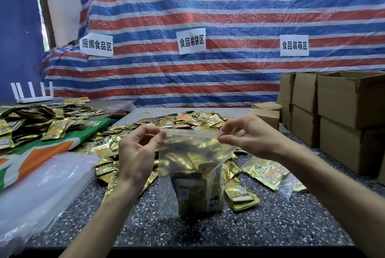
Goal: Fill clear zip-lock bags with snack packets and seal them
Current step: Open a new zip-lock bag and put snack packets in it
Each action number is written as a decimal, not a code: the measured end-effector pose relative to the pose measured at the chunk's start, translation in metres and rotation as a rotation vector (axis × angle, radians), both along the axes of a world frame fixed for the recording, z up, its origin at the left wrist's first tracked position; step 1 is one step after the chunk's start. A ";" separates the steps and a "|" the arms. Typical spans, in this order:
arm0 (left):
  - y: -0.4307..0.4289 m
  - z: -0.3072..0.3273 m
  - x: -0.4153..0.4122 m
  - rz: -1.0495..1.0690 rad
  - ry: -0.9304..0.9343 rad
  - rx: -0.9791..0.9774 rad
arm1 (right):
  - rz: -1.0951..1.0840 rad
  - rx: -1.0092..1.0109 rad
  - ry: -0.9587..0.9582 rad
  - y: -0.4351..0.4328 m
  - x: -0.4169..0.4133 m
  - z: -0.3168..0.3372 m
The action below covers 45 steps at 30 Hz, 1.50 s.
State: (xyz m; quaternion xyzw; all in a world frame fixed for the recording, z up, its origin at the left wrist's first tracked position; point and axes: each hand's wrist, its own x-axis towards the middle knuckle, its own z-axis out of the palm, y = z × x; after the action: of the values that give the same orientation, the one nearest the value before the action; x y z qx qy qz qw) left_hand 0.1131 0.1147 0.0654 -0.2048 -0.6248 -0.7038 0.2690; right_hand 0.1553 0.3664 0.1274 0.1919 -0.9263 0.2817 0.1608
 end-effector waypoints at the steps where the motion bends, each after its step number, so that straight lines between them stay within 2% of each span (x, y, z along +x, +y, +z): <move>1: 0.000 0.000 0.000 -0.001 -0.001 0.000 | -0.001 -0.005 -0.001 0.003 0.001 0.000; 11: -0.003 -0.004 0.000 -0.024 0.019 -0.034 | -0.014 -0.039 -0.030 0.019 0.018 -0.004; 21: -0.007 -0.002 0.000 -0.004 0.006 -0.030 | -0.057 -0.085 0.071 0.023 0.019 -0.008; 23: -0.007 -0.002 -0.001 0.004 -0.009 -0.023 | -0.052 -0.152 0.065 0.023 0.018 -0.013; 25: -0.007 -0.002 -0.003 0.000 -0.035 0.003 | -0.034 -0.302 -0.009 0.022 0.015 -0.023; 27: -0.003 0.000 -0.001 -0.015 -0.048 0.015 | 0.009 -0.420 -0.186 0.019 0.012 -0.041; 29: 0.004 0.003 0.002 -0.041 -0.055 0.019 | 0.017 -0.339 -0.333 0.010 0.008 -0.066; 31: 0.014 0.006 0.006 -0.067 -0.059 0.010 | 0.005 -0.202 -0.403 -0.003 0.005 -0.090; 32: 0.019 0.007 0.009 -0.080 -0.059 0.002 | 0.020 -0.212 -0.407 -0.010 0.004 -0.098; 35: 0.036 0.011 0.018 -0.101 -0.042 -0.029 | 0.050 -0.392 -0.310 -0.024 -0.002 -0.106; 37: 0.045 0.014 0.023 -0.102 -0.017 -0.062 | -0.001 -0.426 -0.231 -0.026 -0.001 -0.103; 40: 0.055 0.015 0.026 -0.145 -0.004 -0.125 | -0.096 -0.641 -0.196 -0.018 0.004 -0.090; 45: 0.073 0.003 0.032 -0.231 -0.023 -0.222 | -0.428 -0.909 -0.122 0.031 -0.008 -0.056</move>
State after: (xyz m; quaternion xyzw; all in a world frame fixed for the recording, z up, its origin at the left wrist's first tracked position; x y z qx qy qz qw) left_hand 0.1454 0.1880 0.0684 -0.2957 -0.6742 -0.6589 0.1546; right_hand 0.1469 0.3975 0.0715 -0.1085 -0.7363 0.6279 0.2277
